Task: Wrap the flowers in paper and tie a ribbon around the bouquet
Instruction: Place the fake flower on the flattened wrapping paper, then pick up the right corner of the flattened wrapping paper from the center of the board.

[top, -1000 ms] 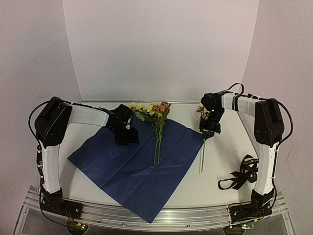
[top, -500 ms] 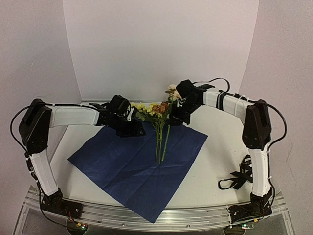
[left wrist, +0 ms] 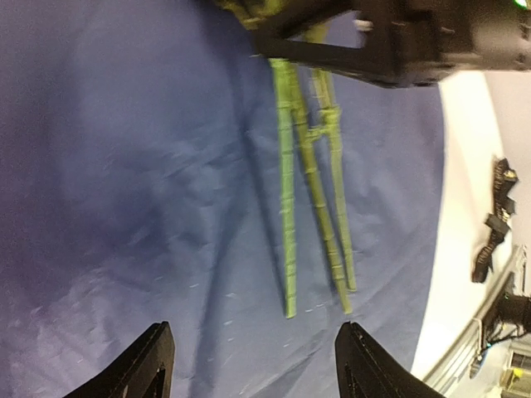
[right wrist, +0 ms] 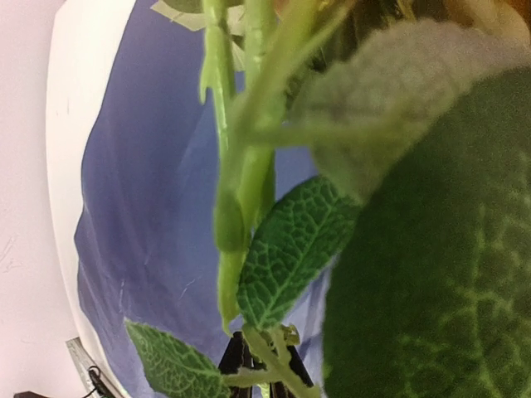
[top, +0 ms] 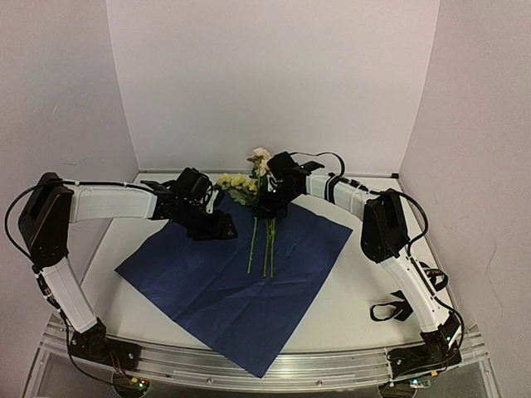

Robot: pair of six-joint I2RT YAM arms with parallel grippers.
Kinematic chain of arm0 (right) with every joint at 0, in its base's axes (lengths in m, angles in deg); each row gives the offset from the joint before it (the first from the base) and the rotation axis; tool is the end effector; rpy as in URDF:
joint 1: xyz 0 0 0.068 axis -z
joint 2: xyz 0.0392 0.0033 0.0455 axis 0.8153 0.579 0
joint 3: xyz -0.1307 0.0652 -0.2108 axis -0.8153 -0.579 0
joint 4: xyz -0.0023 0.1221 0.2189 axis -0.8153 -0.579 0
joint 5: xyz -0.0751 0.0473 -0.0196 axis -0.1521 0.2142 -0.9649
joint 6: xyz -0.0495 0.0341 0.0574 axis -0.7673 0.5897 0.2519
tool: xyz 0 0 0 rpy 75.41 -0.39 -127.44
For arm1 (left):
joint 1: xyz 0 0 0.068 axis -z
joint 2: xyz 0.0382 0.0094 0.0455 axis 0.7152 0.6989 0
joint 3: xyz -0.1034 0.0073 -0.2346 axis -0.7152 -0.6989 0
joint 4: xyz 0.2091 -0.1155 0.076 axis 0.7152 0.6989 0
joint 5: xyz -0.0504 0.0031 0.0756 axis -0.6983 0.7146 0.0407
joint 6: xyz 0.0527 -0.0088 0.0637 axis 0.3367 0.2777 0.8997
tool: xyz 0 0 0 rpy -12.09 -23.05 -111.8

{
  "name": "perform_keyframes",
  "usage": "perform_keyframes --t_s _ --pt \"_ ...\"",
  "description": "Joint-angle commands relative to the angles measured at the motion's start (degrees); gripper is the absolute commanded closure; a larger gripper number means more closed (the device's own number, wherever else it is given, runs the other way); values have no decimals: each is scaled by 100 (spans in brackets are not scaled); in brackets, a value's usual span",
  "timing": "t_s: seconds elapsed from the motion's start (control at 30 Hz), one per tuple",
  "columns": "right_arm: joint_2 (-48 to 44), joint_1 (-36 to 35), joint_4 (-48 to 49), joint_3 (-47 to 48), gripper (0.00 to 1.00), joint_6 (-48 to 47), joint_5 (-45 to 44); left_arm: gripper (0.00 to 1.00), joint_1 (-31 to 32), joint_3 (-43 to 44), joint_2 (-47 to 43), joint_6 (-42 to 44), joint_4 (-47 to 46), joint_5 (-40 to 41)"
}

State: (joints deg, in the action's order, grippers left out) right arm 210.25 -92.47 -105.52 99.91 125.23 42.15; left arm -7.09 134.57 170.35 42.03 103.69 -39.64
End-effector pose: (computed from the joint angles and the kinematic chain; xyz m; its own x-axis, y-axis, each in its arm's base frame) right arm 0.4271 0.3717 0.1407 -0.9644 -0.0147 -0.2640 -0.1922 0.7245 0.6619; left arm 0.2834 -0.2483 0.1721 -0.8756 0.1323 -0.4645 0.3618 0.8168 -0.4495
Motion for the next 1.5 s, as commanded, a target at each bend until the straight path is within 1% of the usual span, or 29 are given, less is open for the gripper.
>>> perform_keyframes --t_s 0.0,0.17,0.27,0.3,0.33,0.37,0.4,0.43,0.5,0.53,0.6,0.67,0.77,0.8,1.0,1.1,1.2,1.37,1.47 --pt "145 75 -217 323 100 -213 213 31 -216 -81 -344 -204 356 393" --pt "70 77 -245 67 100 -54 582 31 -421 -66 -110 -355 616 652" --pt "-37 67 -322 -93 100 -72 685 30 -585 -88 -41 -591 723 919" --pt "-84 65 -328 -160 98 -63 711 30 -662 -91 -28 -683 786 1068" --pt "-140 59 -328 -233 92 -60 722 30 -747 -82 -14 -786 872 1259" --pt "-194 52 -329 -295 82 -58 722 30 -848 -82 -3 -857 903 1355" --pt "-261 42 -329 -372 69 -55 721 29 -980 -81 2 -922 923 1493" --pt "-333 34 -340 -402 59 -47 704 28 -1102 -69 12 -985 956 1639" --pt "-512 32 -363 -503 39 -16 667 27 -1333 3 86 -990 949 1747" --pt "-622 33 -384 -572 32 -1 643 27 -1456 59 149 -960 944 1773" --pt "-912 48 -418 -802 20 -27 601 27 -1659 209 295 -869 922 1778" --pt "-1353 91 -499 -1224 11 -78 404 27 -1776 407 472 -729 934 1830" --pt "-1948 305 -517 -2042 3 59 252 26 -1925 690 743 -568 1005 1903" --pt "-2151 402 -514 -2333 2 127 172 26 -1976 777 825 -523 1015 1924" --pt "-3427 970 -379 -4433 2 313 -277 22 -2241 1413 1339 -92 1066 1910" --pt "-3919 1207 -39 -5338 2 395 -272 22 -2331 1754 1657 189 1153 1874" --pt "-4214 1475 557 -6118 2 652 -118 23 -2369 1922 1873 366 1113 1793" --pt "-4477 1753 1430 -7032 2 1050 93 23 -2378 2155 2156 530 1097 1668" --pt "-4537 1790 1699 -7345 2 1173 85 23 -2373 2216 2284 569 1099 1643"
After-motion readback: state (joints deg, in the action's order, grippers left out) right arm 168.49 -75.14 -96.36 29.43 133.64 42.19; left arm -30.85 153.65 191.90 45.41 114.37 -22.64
